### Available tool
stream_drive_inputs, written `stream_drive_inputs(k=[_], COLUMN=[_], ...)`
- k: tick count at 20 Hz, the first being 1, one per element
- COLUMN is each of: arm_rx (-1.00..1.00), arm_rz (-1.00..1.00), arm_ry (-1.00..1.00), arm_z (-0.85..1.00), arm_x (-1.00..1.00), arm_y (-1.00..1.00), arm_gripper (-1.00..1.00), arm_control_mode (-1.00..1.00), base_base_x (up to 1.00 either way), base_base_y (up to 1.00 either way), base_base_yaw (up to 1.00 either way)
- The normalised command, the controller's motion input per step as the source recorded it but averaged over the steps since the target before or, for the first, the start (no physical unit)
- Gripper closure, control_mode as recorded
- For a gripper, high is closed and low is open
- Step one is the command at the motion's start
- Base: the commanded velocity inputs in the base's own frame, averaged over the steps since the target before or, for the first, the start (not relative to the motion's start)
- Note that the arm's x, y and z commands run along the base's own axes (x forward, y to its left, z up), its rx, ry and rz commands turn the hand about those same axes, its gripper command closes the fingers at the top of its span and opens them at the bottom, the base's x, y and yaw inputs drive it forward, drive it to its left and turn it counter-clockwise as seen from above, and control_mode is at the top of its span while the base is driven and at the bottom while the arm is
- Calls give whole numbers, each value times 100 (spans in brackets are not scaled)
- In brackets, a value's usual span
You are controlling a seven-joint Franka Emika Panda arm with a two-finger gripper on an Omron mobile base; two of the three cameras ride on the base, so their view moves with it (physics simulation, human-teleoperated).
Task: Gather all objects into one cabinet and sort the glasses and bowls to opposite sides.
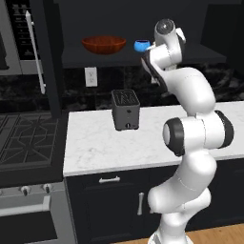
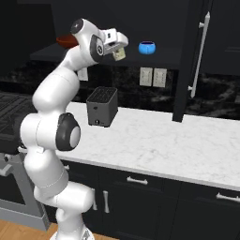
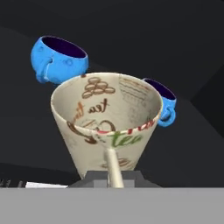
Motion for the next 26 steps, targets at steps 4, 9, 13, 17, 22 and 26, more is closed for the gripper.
stream_drive_inputs(k=[4, 9, 13, 17, 22, 26], arm_rx=[0, 7, 24, 24, 7, 0], arm_rz=[-10, -12, -9, -7, -1, 0], arm_ry=[-9, -1, 6, 10, 4, 0], arm_z=[-25, -25, -49, -36, -20, -43], arm_x=[42, -9, -20, 7, 65, 49], arm_y=[-12, -38, -65, -61, -33, -9], arm_gripper=[100, 100, 100, 100, 100, 100], arm_control_mode=[-100, -100, -100, -100, -100, -100], base_base_x=[0, 0, 0, 0, 0, 0], base_base_y=[0, 0, 0, 0, 0, 0], base_base_yaw=[0, 0, 0, 0, 0, 0])
